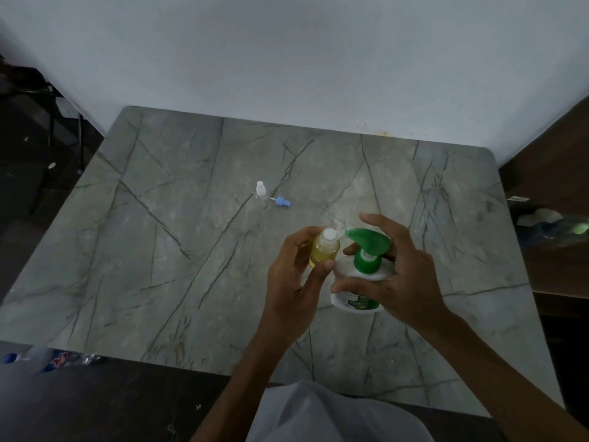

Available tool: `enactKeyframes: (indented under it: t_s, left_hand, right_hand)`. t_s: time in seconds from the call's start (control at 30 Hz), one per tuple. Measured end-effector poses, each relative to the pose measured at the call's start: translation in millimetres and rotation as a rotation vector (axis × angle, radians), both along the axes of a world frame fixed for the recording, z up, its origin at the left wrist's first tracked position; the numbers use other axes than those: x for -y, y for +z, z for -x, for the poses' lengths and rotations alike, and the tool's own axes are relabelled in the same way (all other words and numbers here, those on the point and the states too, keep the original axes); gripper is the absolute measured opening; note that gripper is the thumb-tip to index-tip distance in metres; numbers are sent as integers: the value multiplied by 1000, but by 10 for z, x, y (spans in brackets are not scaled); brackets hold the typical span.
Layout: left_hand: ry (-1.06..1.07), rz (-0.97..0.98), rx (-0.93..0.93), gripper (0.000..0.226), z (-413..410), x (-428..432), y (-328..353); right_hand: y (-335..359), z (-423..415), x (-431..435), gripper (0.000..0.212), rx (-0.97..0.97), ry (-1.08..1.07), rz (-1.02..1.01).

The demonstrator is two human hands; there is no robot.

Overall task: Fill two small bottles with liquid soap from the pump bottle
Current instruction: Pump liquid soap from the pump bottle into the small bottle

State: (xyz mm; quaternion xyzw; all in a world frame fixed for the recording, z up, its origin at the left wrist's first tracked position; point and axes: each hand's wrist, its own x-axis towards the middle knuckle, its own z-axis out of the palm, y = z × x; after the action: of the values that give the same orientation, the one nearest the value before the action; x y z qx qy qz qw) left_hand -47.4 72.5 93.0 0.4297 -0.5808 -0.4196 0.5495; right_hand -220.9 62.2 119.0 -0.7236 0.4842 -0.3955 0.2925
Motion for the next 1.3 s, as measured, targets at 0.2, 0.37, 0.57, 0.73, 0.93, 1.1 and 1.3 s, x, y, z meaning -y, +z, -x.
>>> enactKeyframes:
  t_s: [0.2, 0.37, 0.57, 0.73, 0.93, 1.1, 1.3]
  left_hand:
    - [11, -72, -15, 39, 33, 11, -109]
    - [34, -96, 14, 37, 52, 38, -202]
    - [71, -111, 56, 34, 67, 56, -321]
    - [100, -146, 26, 34, 93, 57, -406]
    - [142, -166, 25, 37, 133, 72, -480]
    - [155, -183, 58, 41, 182, 121, -527]
    - [190, -239, 108, 34, 209, 183, -606]
  right_hand:
    - [-118, 134, 11, 99, 17, -19, -36]
    - [-216, 211, 40, 93, 22, -55, -77]
    - [-480, 321, 235, 91, 37, -116, -162]
    - [-827, 435, 594, 91, 24, -142, -239]
    - [-1184, 523, 977, 90, 28, -247, -297]
    - [-1397, 623, 1184, 89, 2, -287, -267]
    - [-1548, 690, 1286, 86, 11, -310, -220]
